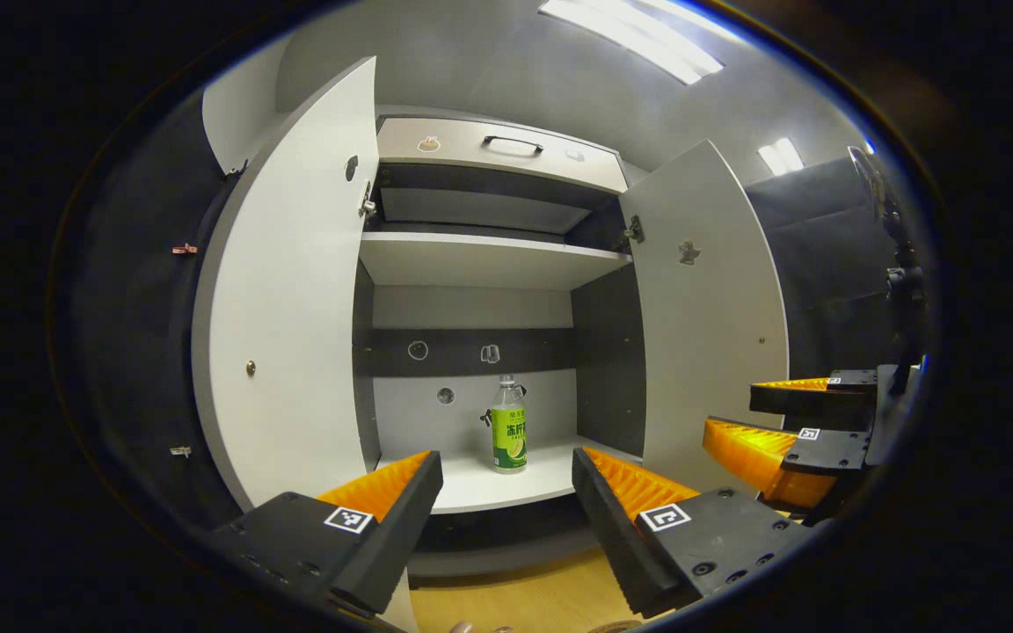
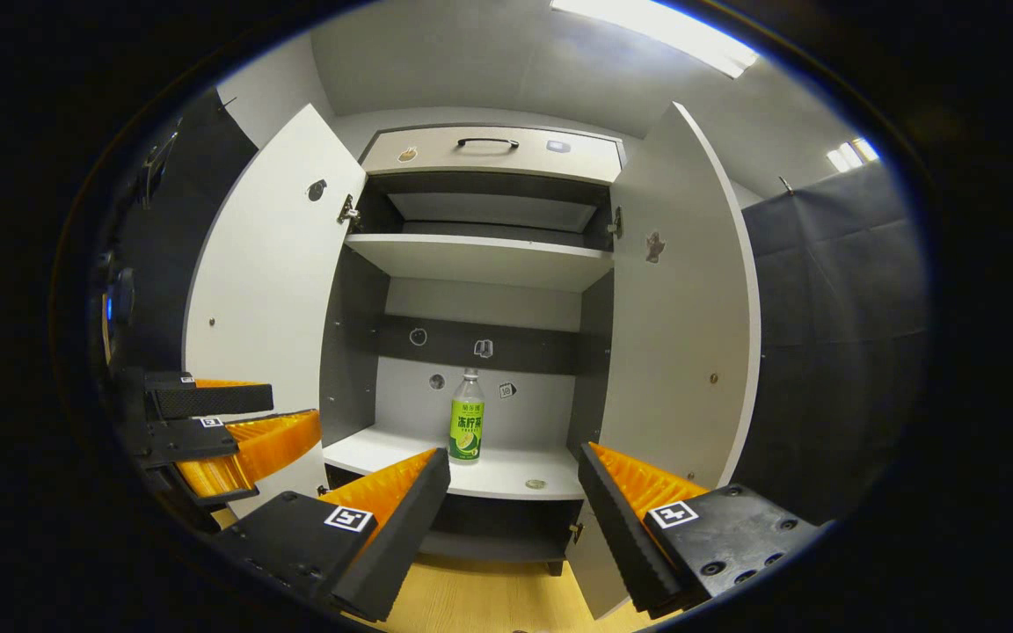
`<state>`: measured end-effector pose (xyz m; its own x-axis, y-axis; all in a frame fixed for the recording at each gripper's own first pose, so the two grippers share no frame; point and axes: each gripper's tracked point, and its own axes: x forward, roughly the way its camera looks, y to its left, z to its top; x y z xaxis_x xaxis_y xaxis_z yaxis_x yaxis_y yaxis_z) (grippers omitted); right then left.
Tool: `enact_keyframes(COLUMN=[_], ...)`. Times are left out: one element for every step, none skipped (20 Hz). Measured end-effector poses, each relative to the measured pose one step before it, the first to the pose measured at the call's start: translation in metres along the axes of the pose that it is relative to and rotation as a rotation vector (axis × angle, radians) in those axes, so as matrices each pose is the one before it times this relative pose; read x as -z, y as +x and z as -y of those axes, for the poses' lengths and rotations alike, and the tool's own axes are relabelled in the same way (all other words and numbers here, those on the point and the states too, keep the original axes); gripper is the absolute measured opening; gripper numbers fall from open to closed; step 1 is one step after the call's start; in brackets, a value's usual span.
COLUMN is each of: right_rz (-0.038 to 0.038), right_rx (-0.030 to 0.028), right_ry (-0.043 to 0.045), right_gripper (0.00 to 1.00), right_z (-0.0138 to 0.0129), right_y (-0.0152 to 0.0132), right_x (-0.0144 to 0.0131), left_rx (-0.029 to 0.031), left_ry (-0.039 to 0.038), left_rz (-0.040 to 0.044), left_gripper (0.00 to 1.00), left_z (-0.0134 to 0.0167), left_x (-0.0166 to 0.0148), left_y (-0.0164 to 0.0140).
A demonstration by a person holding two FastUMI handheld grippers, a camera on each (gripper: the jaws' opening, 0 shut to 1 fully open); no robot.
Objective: Grasp the bottle in the cabinet with the left hand and place it on the coaster, then close the right door with the right hand and the left door with the left hand.
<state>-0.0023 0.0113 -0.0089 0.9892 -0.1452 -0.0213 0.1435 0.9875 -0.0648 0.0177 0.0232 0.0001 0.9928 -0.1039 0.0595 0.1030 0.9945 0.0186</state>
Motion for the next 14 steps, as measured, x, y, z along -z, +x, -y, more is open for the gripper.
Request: enact_keyframes(right_rz=[-0.00263,-0.00083,0.00676,0.00441,0.00050,0.00188,0.00462,-0.00189,-0.00552,-0.00051,0.00385,0.00312,0.00070,-0.00701], right_rx=[0.00669,0.00311,-0.00197,-0.00430,-0.00319,-0.00517,-0.01307,-0.01933,-0.01519,-0.00777,-0.00799,-0.00563,-0.00242,-0.00270], right_ry=[-0.00287,-0.00258,-0.00411,-0.00832,-0.01359,-0.01273,-0.00452,0.00311,0.00736,0.01162,0.01252,0.00814,0.00244,0.00005], right_gripper=[0.98,0.98,0.98,0.98,0.97,0.97,0.98,0.97,0.97,0.98,0.98,0.98,0.98,0.97], right_z=[-0.00014,-0.00019,-0.00078,0.00033,0.00006,0.00242,0.00101,-0.00019,0.00122,0.00388,0.00376,0.00422,0.00433,0.00617], right_y=[-0.00075,-0.00127,-0.00180,0.00119,0.00083,0.00531,0.00648,0.00531,0.00566,0.00591,0.00558,0.00550,0.00699,0.00535], right_x=[0.00051,0.00092,0.00062,0.00052,0.00338,0.00250,-0.00014,0.00259,0.00390,0.00163,0.00063,0.00118,0.00158,0.00369], left_rx=[0.01569,0.01355,0.01308,0.00393,0.00171,0.00252,-0.00070,-0.01068,-0.00707,-0.00440,-0.00465,-0.00377,-0.00662,-0.01183], left_ry=[0.00040,-0.00119,-0.00172,-0.00346,-0.00150,0.00615,0.01234,0.01261,0.01029,0.00643,0.00264,0.00050,0.00203,0.00127], left_rz=[-0.00014,0.00095,0.00816,0.00368,-0.00440,-0.00228,0.00170,-0.00103,-0.00796,-0.00764,-0.00545,-0.00004,-0.00394,-0.00634], left_gripper=[0.94,0.94,0.94,0.94,0.94,0.94,0.94,0.94,0.94,0.94,0.94,0.94,0.94,0.94], left_z=[0.00227,0.00228,0.00195,0.00069,0.00069,0.00082,0.00037,-0.00118,-0.00065,0.00145,0.00098,0.00097,0.00050,-0.00066], left_x=[0.00102,0.00024,-0.00049,-0.00017,0.00317,0.00159,0.00143,0.00250,0.00476,0.00453,0.00495,0.00416,0.00518,0.00488], left_y=[0.00448,0.00402,0.00654,0.00823,0.00993,0.01211,0.01424,0.01567,0.01588,0.01569,0.01553,0.01251,0.01706,0.01509])
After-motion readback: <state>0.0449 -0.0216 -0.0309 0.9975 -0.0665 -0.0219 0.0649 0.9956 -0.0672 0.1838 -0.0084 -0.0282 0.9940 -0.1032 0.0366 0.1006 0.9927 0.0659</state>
